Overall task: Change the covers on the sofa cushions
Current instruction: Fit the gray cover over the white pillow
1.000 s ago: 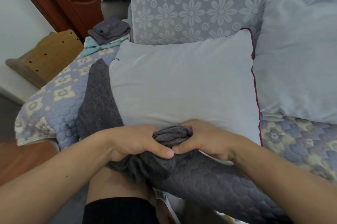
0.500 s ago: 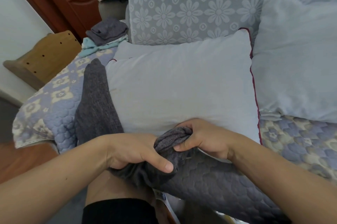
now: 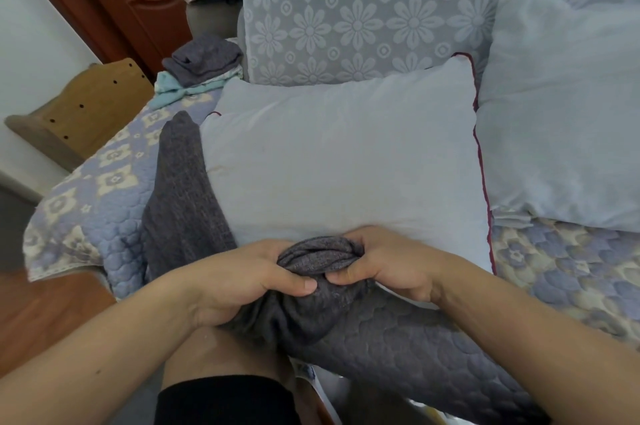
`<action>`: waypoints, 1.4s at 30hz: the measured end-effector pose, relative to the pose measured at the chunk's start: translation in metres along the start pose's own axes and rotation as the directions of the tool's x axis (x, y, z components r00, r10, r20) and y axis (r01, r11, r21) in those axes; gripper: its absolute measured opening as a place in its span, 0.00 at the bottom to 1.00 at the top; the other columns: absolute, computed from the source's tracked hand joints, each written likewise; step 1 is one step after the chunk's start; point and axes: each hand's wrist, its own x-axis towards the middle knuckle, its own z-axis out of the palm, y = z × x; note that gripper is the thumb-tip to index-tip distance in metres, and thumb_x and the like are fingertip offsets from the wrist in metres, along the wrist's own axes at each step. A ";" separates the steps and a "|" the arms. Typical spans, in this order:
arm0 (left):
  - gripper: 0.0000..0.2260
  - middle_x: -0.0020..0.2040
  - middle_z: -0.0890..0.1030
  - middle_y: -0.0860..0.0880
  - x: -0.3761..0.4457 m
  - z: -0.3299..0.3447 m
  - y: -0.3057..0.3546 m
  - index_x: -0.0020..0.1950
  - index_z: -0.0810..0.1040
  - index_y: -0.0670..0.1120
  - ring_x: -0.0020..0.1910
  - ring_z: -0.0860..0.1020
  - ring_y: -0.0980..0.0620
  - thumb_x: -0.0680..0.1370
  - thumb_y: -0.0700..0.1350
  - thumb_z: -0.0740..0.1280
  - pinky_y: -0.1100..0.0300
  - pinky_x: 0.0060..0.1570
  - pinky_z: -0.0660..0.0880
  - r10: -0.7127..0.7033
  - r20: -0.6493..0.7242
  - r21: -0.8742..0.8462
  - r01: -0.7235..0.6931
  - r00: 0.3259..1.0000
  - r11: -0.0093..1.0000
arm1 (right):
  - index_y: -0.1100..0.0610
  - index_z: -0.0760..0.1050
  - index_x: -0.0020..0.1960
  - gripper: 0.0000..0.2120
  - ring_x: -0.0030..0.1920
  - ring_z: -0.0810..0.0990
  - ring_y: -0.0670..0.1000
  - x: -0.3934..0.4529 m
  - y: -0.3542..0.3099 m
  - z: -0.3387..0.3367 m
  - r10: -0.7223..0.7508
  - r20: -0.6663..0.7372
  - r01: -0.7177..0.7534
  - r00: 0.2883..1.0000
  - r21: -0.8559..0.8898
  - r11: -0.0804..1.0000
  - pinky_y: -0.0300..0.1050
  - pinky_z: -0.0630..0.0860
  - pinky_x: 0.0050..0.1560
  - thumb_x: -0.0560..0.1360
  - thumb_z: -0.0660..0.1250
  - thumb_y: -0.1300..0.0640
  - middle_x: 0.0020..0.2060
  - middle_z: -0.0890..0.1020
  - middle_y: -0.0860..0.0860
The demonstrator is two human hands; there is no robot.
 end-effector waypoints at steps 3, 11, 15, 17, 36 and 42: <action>0.18 0.63 0.82 0.41 0.000 0.000 0.003 0.63 0.82 0.44 0.65 0.79 0.43 0.73 0.37 0.70 0.48 0.69 0.70 -0.028 0.035 -0.010 0.029 0.999 1.000 | 0.63 0.81 0.60 0.16 0.59 0.83 0.58 0.000 0.001 -0.002 0.014 0.003 -0.014 1.000 0.004 1.000 0.49 0.78 0.62 0.73 0.71 0.70 0.56 0.84 0.59; 0.23 0.65 0.81 0.40 -0.004 0.000 -0.001 0.66 0.80 0.41 0.66 0.78 0.41 0.72 0.41 0.76 0.47 0.69 0.71 -0.050 0.109 0.001 0.050 0.993 0.999 | 0.65 0.82 0.57 0.13 0.59 0.81 0.64 0.001 0.007 -0.003 0.002 -0.053 -0.005 0.999 -0.048 0.999 0.61 0.75 0.66 0.73 0.71 0.70 0.55 0.84 0.62; 0.09 0.46 0.86 0.53 0.000 0.010 -0.002 0.50 0.83 0.50 0.49 0.84 0.50 0.73 0.40 0.75 0.57 0.50 0.78 0.158 -0.242 0.502 -0.015 0.957 0.865 | 0.63 0.82 0.57 0.13 0.59 0.82 0.63 0.002 0.009 0.000 -0.030 -0.085 0.024 0.996 -0.076 0.997 0.62 0.74 0.66 0.73 0.71 0.68 0.54 0.85 0.61; 0.05 0.39 0.79 0.53 0.001 0.016 -0.006 0.44 0.75 0.51 0.41 0.79 0.46 0.72 0.42 0.68 0.50 0.39 0.75 0.513 -0.382 0.843 0.063 0.769 0.534 | 0.61 0.81 0.60 0.13 0.60 0.82 0.58 0.001 0.008 0.006 -0.076 -0.094 0.068 0.993 -0.086 0.994 0.59 0.73 0.68 0.75 0.71 0.67 0.56 0.85 0.57; 0.09 0.34 0.79 0.43 0.024 0.046 -0.035 0.41 0.84 0.36 0.30 0.76 0.43 0.80 0.35 0.69 0.48 0.29 0.73 0.998 0.009 0.990 -0.144 0.056 -0.001 | 0.55 0.74 0.69 0.29 0.63 0.81 0.57 -0.095 0.004 -0.072 0.245 -0.153 -0.220 0.957 0.162 0.962 0.60 0.76 0.63 0.72 0.76 0.45 0.63 0.82 0.55; 0.04 0.41 0.81 0.45 0.017 0.067 -0.043 0.44 0.85 0.41 0.41 0.80 0.43 0.77 0.36 0.72 0.49 0.44 0.74 0.952 0.243 0.920 -0.355 0.188 -0.165 | 0.64 0.77 0.62 0.24 0.41 0.86 0.50 -0.061 -0.027 -0.066 0.051 -0.539 0.119 0.841 0.276 0.954 0.42 0.83 0.41 0.67 0.75 0.62 0.49 0.86 0.56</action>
